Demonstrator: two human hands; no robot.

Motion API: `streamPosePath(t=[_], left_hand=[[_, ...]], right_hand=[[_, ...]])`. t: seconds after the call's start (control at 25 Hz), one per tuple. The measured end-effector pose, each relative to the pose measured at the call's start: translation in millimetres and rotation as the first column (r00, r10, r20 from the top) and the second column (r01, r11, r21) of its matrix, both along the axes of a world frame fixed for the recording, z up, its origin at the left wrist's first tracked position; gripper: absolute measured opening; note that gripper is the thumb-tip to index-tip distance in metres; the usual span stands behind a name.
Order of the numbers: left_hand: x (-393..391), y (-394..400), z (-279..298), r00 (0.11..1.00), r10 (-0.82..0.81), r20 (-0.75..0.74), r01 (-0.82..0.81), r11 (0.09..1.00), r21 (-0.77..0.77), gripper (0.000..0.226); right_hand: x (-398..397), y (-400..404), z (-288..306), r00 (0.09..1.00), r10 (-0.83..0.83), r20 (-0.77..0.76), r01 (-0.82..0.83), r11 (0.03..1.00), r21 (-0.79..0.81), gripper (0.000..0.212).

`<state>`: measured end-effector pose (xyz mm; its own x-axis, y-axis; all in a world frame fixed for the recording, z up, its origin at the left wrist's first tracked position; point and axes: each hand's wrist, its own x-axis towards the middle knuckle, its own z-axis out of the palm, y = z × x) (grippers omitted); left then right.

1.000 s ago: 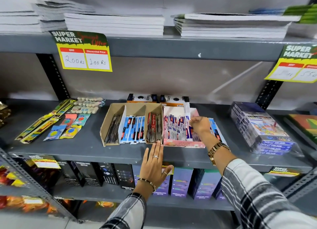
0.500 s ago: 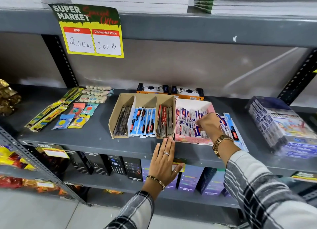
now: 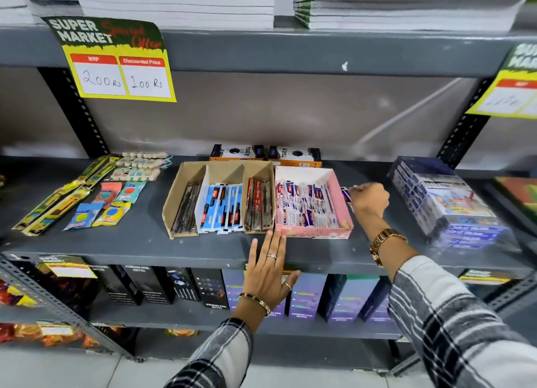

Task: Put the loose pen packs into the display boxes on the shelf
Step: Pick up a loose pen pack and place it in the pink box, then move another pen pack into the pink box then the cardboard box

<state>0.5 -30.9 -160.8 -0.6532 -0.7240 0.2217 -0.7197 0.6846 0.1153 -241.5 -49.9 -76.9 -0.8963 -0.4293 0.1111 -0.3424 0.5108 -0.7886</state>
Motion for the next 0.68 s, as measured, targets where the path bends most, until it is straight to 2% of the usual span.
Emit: streamPosePath(t=[0.24,0.48,0.68], left_hand=[[-17,16,2,0.998,-0.052,0.02,0.051,0.999,0.008,0.075],[-27,27,-1,0.997,-0.062,0.041,0.061,0.998,0.026,0.074],[-25,26,0,0.994,-0.051,0.099,0.048,0.998,0.037,0.075]], right_hand=[[-19,38,-15,1.0,0.01,-0.018,-0.005,0.966,0.257,0.034],[-19,47,-25,0.996,0.081,-0.025,-0.068,0.939,0.336,0.037],[-25,45,-28,0.998,0.059,0.0,-0.056,0.949,0.309,0.036]])
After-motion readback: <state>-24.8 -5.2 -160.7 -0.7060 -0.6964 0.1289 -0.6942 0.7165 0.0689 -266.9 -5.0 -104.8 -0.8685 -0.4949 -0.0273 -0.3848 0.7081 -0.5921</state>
